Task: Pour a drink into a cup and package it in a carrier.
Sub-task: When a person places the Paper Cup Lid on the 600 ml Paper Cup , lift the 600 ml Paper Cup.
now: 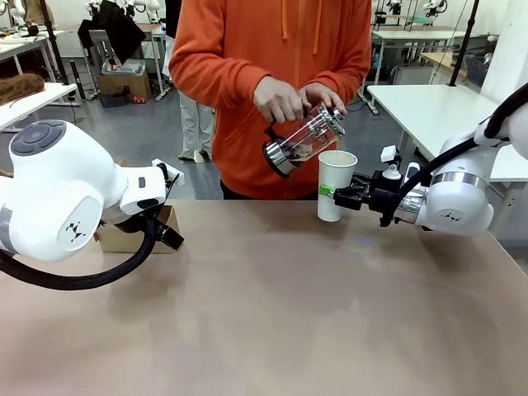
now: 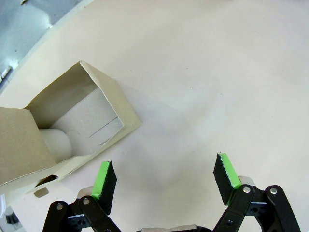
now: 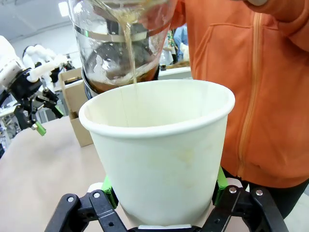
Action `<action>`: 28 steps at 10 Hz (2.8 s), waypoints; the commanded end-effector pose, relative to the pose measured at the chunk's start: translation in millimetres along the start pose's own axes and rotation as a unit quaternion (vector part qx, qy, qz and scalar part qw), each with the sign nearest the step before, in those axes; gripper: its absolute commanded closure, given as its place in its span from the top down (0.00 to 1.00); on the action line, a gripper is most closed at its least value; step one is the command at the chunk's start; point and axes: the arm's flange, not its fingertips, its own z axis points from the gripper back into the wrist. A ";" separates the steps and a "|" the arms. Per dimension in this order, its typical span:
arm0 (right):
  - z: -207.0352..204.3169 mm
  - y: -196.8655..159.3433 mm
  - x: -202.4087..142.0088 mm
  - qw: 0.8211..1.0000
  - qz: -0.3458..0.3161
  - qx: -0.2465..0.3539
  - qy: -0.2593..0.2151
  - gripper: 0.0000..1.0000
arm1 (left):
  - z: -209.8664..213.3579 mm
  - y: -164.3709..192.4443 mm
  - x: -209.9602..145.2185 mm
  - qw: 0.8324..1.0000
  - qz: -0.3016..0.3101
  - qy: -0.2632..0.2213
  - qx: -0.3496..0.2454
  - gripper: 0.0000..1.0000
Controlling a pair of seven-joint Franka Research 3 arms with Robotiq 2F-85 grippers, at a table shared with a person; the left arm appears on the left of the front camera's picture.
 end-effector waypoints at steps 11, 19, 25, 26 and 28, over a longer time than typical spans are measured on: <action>-1.4 0.8 1.7 1.000 0.005 -0.002 0.000 0.85 | 0.4 0.3 -0.2 1.000 0.001 -0.001 -0.001 1.00; -1.4 0.8 1.7 1.000 0.005 -0.002 0.000 0.85 | 0.4 0.3 -0.2 1.000 0.001 -0.001 -0.001 1.00; -1.4 0.8 1.7 1.000 0.005 -0.002 0.000 0.85 | 0.4 0.3 -0.2 1.000 0.001 -0.001 -0.001 1.00; -1.4 0.8 1.7 1.000 0.005 -0.002 0.000 0.85 | 0.4 0.3 -0.2 1.000 0.001 -0.001 -0.001 1.00; -1.4 0.8 1.7 1.000 0.005 -0.002 0.000 0.85 | 0.4 0.3 -0.2 1.000 0.001 -0.001 -0.001 1.00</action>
